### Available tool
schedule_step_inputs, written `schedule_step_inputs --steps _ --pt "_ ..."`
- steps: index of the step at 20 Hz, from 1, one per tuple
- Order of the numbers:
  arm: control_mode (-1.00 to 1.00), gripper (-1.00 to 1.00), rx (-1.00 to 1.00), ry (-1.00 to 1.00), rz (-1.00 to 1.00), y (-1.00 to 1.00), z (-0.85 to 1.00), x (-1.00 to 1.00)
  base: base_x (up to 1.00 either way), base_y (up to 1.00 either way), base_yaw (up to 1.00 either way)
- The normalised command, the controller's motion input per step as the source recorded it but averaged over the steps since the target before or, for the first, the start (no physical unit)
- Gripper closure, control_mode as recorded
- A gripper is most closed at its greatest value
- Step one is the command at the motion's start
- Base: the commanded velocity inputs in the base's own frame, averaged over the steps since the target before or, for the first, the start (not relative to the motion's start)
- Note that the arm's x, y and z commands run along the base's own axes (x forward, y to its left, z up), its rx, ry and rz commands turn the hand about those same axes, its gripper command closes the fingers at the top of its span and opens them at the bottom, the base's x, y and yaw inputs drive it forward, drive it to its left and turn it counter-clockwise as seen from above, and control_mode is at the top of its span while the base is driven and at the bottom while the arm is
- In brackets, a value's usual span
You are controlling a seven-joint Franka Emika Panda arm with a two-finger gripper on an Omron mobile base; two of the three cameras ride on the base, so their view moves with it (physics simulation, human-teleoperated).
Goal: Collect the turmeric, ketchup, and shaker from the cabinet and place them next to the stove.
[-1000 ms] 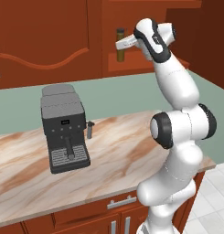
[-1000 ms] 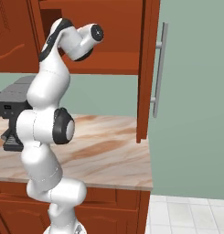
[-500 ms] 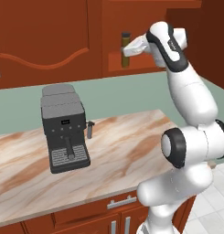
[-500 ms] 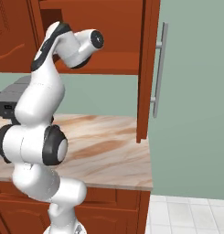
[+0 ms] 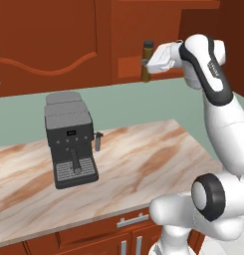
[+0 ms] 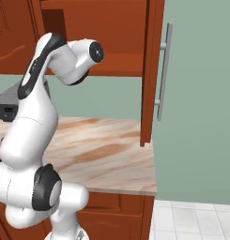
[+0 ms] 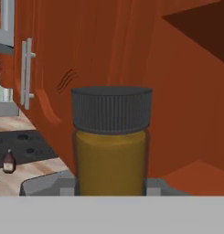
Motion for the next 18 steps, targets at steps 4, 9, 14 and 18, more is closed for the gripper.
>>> schedule_step_inputs --steps 4,9,14,18 --pt "-1.0 1.0 0.0 -0.12 0.0 -0.11 -0.01 -1.0 0.0 0.0 0.0" --pt "-1.0 1.0 0.0 -0.09 0.01 -0.01 -0.14 -1.0 0.0 0.0 0.0" --pt "-1.0 1.0 -0.03 -0.04 0.05 0.13 -0.25 -0.95 0.0 0.0 0.0" --pt "-1.0 1.0 -0.04 -0.03 0.11 0.43 -0.35 -0.83 0.0 0.0 0.0"
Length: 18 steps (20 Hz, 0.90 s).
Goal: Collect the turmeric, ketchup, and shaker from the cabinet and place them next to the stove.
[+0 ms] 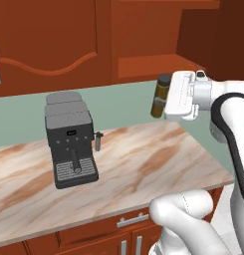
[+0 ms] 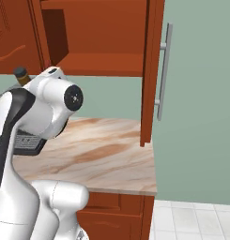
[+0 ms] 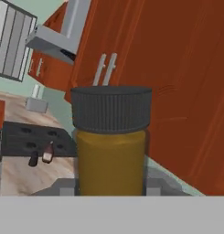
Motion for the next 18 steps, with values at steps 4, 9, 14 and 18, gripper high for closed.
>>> schedule_step_inputs --steps 4,9,14,18 --pt "1.0 1.0 -0.01 -0.01 0.04 0.14 -0.1 -0.2 -0.55 0.49 0.14" --pt "1.0 1.0 0.0 0.0 0.0 0.0 0.0 0.0 -0.65 0.83 0.21" --pt "1.0 1.0 0.0 0.0 0.0 0.0 0.0 0.0 -0.55 0.96 0.2" --pt "1.0 1.0 0.0 0.0 0.0 0.0 0.0 0.0 -0.34 1.0 0.17"
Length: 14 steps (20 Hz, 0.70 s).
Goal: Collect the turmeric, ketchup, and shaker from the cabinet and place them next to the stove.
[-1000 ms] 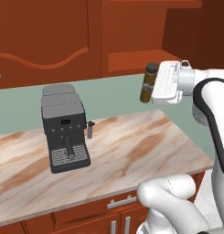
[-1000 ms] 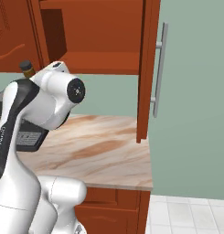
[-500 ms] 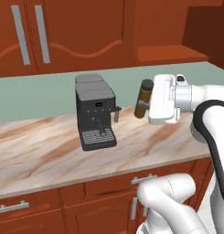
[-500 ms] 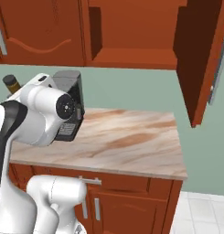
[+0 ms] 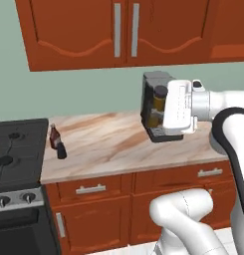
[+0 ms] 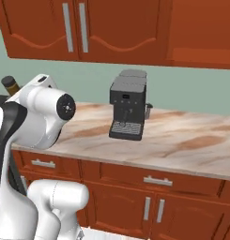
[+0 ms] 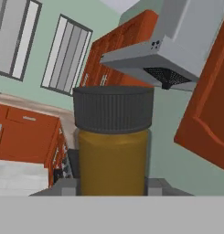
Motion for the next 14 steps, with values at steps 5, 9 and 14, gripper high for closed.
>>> schedule_step_inputs --steps 5,9,14 --pt "1.0 1.0 0.0 0.0 0.0 0.0 0.0 0.0 -0.21 1.0 0.11" --pt "1.0 1.0 0.0 0.0 0.0 0.0 0.0 0.0 -0.11 1.0 0.07" --pt "1.0 1.0 0.0 0.0 0.0 0.0 0.0 0.0 -0.04 1.0 0.01"
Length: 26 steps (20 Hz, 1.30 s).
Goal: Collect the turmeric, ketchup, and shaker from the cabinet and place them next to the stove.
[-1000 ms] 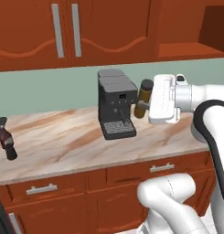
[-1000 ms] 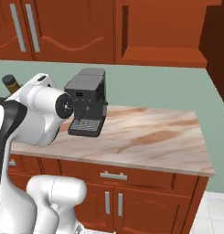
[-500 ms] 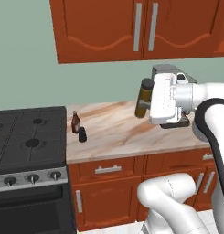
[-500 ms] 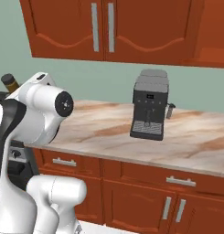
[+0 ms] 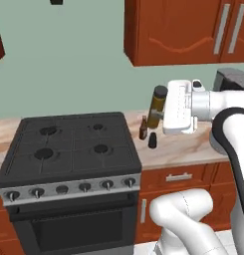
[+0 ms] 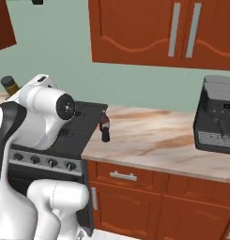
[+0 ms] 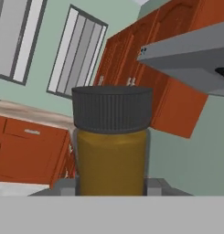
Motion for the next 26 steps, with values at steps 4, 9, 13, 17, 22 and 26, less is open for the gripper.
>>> schedule_step_inputs --steps 4,9,13,17,22,26 --pt "1.0 1.0 0.0 0.0 0.0 0.0 0.0 0.0 -0.04 0.99 -0.02" --pt "1.0 1.0 0.0 0.0 0.0 0.0 0.0 0.0 0.0 0.96 -0.12" --pt "1.0 1.0 0.0 0.0 0.0 0.0 0.0 0.0 0.0 0.9 -0.18" --pt "1.0 1.0 0.0 0.0 0.0 0.0 0.0 0.0 0.0 0.76 -0.2" --pt "1.0 1.0 0.0 0.0 0.0 0.0 0.0 0.0 0.01 0.7 -0.21" --pt "1.0 1.0 0.0 0.0 0.0 0.0 0.0 0.0 0.08 0.67 -0.19"
